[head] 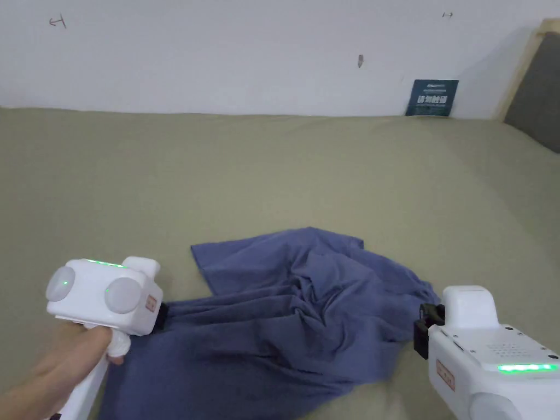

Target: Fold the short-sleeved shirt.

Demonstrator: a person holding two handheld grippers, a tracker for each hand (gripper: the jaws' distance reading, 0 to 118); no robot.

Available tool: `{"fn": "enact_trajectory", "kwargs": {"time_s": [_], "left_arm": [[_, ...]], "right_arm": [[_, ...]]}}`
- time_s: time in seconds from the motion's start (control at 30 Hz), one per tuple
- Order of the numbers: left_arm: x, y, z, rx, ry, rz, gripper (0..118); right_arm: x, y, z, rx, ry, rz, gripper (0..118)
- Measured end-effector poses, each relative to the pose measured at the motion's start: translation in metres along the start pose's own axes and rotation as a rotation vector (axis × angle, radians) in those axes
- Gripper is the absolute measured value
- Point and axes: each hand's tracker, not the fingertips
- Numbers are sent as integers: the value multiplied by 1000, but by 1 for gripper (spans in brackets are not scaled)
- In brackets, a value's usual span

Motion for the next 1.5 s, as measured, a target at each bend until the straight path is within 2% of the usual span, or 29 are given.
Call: {"fn": "enact_trajectory", "kwargs": {"time_s": [0.1,0.17,0.33,0.37,0.4,0.43,0.47,0.5,0.53,0.57,0.67,0.7,0.73,0.77,0.8,0.83,0.9,0.93,1.13,1.27,1.5], "left_arm": [[-13,3,-5,0,-42,94,6],[-16,1,-5,4,-51,101,6],[-21,2,-9,13,-72,121,6],[-22,2,-11,15,-75,122,6],[-22,1,-13,17,-79,127,6],[-23,0,-14,20,-84,135,6],[-25,1,-15,21,-89,143,6],[-26,2,-16,22,-93,148,6],[-28,3,-17,22,-98,148,6],[-29,3,-17,22,-103,150,6],[-32,5,-19,16,-118,164,6],[-33,5,-18,17,-122,171,6],[-33,4,-16,20,-125,173,6],[-34,4,-12,23,-125,173,6],[-35,6,-6,24,-120,169,6],[-37,7,5,29,-101,167,6],[-47,6,37,86,-97,159,6],[-55,6,59,135,-82,160,6],[-108,-1,183,298,9,205,6],[-127,-6,251,395,40,234,6],[-127,28,329,547,191,222,6]], "right_arm": [[28,18,-28,-71,-9,9,0],[44,32,-52,-116,8,-12,0],[79,56,-114,-241,48,-132,1],[83,58,-125,-283,79,-152,13],[84,58,-135,-331,104,-150,49],[84,56,-148,-392,117,-147,112],[83,50,-160,-454,125,-144,115],[84,49,-162,-316,102,-118,105],[83,42,-164,-420,67,-107,97],[82,39,-168,-445,32,-91,97],[82,25,-190,-447,38,-110,90],[80,25,-186,-436,31,-114,76],[79,27,-178,-418,36,-102,37],[76,35,-163,-392,59,-90,6],[74,41,-151,-380,99,-112,6],[71,47,-138,-359,35,-101,6],[77,64,-114,-307,95,-68,6],[79,72,-99,-272,69,-56,6],[99,131,-10,-97,110,-94,6],[83,167,56,32,137,-74,6],[65,241,96,150,109,-38,6]]}}
